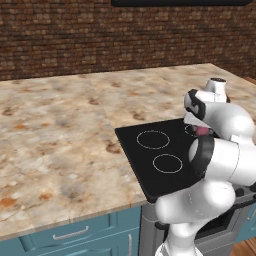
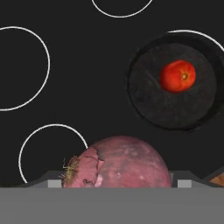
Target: Place the pan on the front right burner on the stove. Then place the tomato and the onion in the pan and turn on the front right burner.
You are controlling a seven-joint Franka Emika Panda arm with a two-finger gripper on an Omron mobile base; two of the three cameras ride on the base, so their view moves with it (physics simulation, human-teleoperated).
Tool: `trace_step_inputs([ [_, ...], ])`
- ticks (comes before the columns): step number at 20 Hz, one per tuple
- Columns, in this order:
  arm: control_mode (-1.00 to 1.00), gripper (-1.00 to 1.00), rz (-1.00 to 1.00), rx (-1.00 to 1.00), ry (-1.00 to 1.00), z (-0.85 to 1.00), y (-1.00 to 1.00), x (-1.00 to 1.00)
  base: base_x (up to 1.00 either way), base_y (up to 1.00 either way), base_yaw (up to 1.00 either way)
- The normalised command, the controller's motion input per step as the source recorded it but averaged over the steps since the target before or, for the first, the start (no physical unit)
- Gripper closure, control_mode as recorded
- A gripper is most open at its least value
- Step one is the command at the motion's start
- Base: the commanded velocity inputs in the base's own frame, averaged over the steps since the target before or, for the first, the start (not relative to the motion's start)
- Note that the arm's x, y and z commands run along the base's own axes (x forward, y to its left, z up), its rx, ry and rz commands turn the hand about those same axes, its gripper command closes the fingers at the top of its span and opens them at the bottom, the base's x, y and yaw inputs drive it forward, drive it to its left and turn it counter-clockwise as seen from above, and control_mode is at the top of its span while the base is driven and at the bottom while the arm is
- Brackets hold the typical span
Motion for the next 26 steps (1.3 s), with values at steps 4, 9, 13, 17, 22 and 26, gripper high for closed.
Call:
trace_step_inputs([
  [4, -1.0, 1.0, 0.0, 0.0, -0.01, -0.14, -0.38, 0.0, 0.0, 0.0, 0.0],
  [9, -1.0, 1.0, 0.0, -0.04, -0.01, -0.28, -0.43, -0.02, 0.0, 0.0, 0.0],
  [13, -1.0, 1.0, 0.0, -0.03, 0.0, -0.19, -0.43, 0.0, 0.0, 0.0, 0.0],
  [17, -1.0, 1.0, 0.0, -0.03, 0.0, -0.14, -0.27, 0.0, 0.0, 0.0, 0.0],
  [22, -1.0, 1.0, 0.0, -0.03, 0.0, -0.14, -0.05, 0.0, 0.0, 0.0, 0.0],
  [26, -1.0, 1.0, 0.0, -0.04, 0.0, -0.22, 0.0, 0.0, 0.0, 0.0, 0.0],
])
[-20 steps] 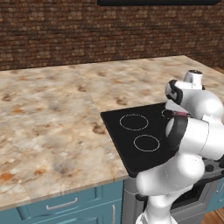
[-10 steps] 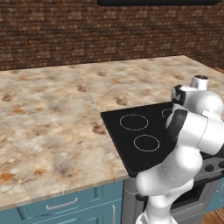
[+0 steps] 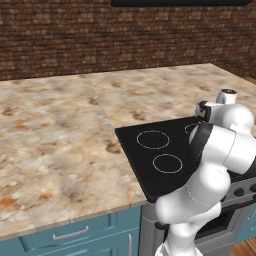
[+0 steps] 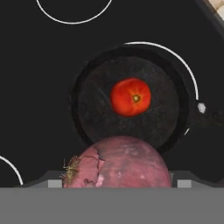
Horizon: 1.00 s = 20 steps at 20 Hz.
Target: Place the pan on the front right burner on the stove. Then place the tomato and the onion in the pan and turn on the front right burner.
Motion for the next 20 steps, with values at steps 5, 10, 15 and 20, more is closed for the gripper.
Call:
trace_step_inputs([
  [5, -1.0, 1.0, 0.0, -0.05, 0.0, -0.32, 0.0, 0.0, 0.0, 0.0, 0.0],
  [10, -1.0, 1.0, 0.0, -0.05, 0.0, -0.35, 0.0, 0.0, 0.0, 0.0, 0.0],
  [15, -1.0, 1.0, 0.0, -0.03, 0.0, -0.29, 0.0, 0.0, 0.0, 0.0, 0.0],
  [20, -1.0, 1.0, 0.0, 0.0, 0.0, -0.25, -0.02, 0.03, 0.0, 0.0, 0.0],
])
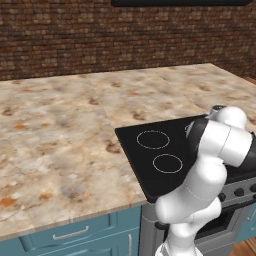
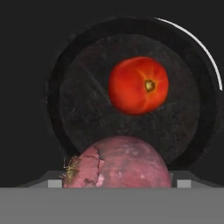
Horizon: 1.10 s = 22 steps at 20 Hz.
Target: Place the pan on the front right burner on the stove. Then place the tomato and the onion in the pan and turn on the front right burner.
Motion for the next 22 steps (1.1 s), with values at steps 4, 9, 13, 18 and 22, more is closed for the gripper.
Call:
trace_step_inputs([
  [4, -1.0, 1.0, 0.0, 0.0, 0.0, -0.17, -0.06, 0.12, 0.0, 0.0, 0.0],
  [9, -1.0, 1.0, 0.0, 0.0, 0.0, -0.08, -0.06, 0.14, 0.0, 0.0, 0.0],
  [13, -1.0, -1.0, 0.0, 0.0, 0.0, -0.03, 0.0, 0.11, 0.0, 0.0, 0.0],
  [18, -1.0, -1.0, 0.0, 0.0, -0.02, 0.0, -0.03, -0.01, 0.0, 0.0, 0.0],
  [22, -1.0, -1.0, 0.0, -0.02, -0.11, 0.18, 0.0, -0.1, 0.0, 0.0, 0.0],
])
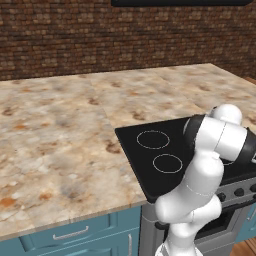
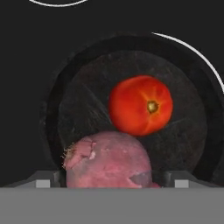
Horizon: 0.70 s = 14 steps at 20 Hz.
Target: Place the pan on the front right burner on the stove. Then place the tomato and the onion in the pan and turn on the front right burner.
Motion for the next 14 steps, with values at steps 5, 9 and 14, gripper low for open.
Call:
trace_step_inputs([
  [5, -1.0, -1.0, 0.0, -0.03, -0.15, 0.41, 0.0, -0.01, 0.0, 0.0, 0.0],
  [9, -1.0, -1.0, 0.0, -0.05, -0.2, 0.5, 0.0, -0.33, 0.0, 0.0, 0.0],
  [14, -1.0, -1.0, 0.0, -0.07, -0.2, 0.31, 0.0, -0.94, 0.0, 0.0, 0.0],
])
